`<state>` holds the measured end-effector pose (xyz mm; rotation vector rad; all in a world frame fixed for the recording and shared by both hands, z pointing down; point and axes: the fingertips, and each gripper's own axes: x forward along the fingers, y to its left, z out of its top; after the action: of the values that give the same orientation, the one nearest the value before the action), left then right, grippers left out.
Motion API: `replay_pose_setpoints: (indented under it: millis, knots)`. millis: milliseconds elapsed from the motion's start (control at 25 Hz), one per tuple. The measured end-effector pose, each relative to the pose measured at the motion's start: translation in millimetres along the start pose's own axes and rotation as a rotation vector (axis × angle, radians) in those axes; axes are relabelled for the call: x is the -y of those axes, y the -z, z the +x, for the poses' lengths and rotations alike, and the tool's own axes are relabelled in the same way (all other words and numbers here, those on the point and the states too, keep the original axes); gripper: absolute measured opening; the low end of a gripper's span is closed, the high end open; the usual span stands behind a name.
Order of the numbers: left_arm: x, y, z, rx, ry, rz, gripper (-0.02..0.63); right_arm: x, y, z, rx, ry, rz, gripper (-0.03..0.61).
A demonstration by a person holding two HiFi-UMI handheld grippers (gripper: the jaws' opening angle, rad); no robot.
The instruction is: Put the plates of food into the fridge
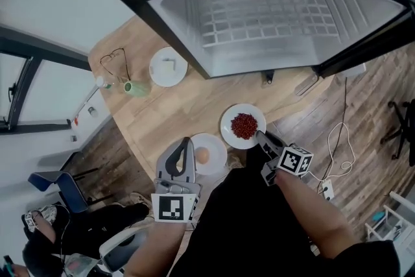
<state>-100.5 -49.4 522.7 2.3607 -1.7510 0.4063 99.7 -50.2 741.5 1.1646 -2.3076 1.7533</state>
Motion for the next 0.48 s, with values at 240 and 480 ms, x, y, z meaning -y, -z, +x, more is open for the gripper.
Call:
replay_pose_setpoints:
  millis: [240,480]
  knots:
    - [-12,4,-13,-0.017,-0.04,-0.011,0.003,-14,-7,-3,0.003,-0.054,0.071,0.046]
    - [-15,-7,-11,0.012,-0.047,-0.022,0.003,-35,-22,-6,0.035,-0.09,0.065,0.032]
